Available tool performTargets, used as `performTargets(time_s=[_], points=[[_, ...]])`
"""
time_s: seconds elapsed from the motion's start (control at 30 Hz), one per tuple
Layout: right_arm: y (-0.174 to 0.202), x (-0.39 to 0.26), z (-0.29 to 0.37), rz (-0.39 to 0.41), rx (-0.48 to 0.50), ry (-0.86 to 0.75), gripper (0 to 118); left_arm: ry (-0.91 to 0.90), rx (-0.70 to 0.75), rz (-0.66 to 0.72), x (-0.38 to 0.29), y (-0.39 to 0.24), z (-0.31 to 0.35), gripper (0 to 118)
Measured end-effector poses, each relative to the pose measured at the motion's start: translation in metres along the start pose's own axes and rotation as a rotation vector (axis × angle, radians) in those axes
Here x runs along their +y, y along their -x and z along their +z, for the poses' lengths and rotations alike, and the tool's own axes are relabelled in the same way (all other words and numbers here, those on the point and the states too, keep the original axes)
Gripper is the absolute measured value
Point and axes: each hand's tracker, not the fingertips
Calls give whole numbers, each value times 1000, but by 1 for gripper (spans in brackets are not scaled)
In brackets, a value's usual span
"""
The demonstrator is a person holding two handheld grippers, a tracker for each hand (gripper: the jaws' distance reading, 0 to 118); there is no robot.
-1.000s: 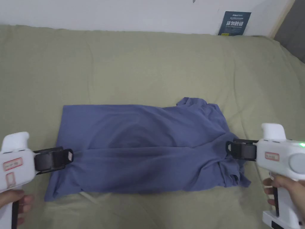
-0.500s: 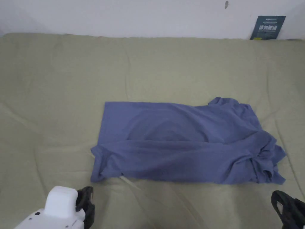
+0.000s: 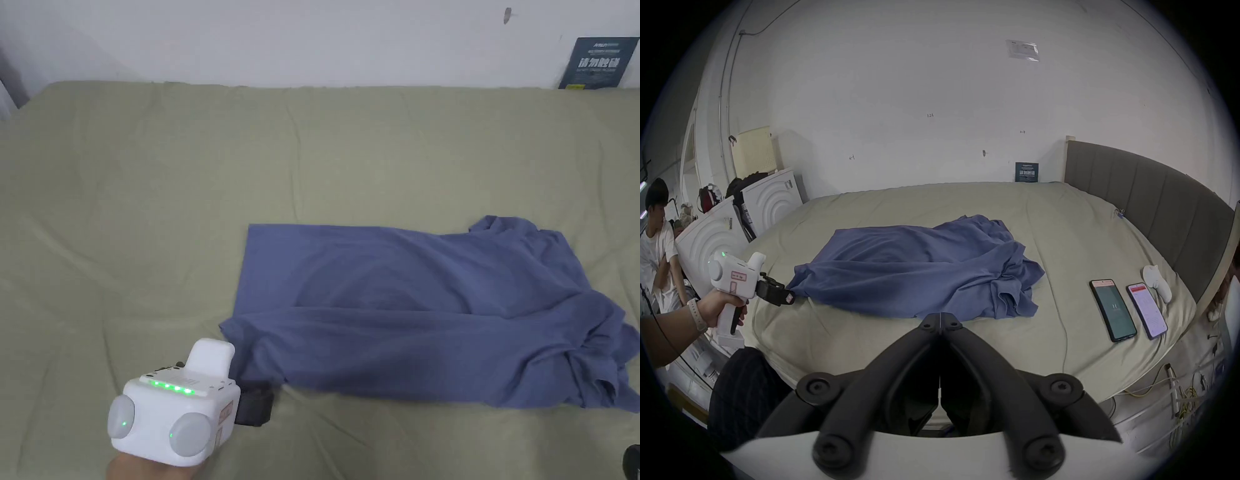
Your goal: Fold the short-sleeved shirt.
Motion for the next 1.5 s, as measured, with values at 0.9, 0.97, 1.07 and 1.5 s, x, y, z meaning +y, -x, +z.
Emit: performTargets(time_s=[0.9, 0.97, 1.07, 1.5], points=[[-132, 11, -220, -25, -72, 434, 6, -32, -20, 39, 21, -3, 0, 7], [-133, 13, -216, -58, -74, 431, 6, -12, -32, 52, 20, -4, -1, 7], [-130, 18, -198, -84, -53, 413, 6, -10, -53, 100, 20, 1, -1, 7], [-109, 97, -58, -100, 30, 253, 6, -211, -77, 54, 33, -6, 124, 6]])
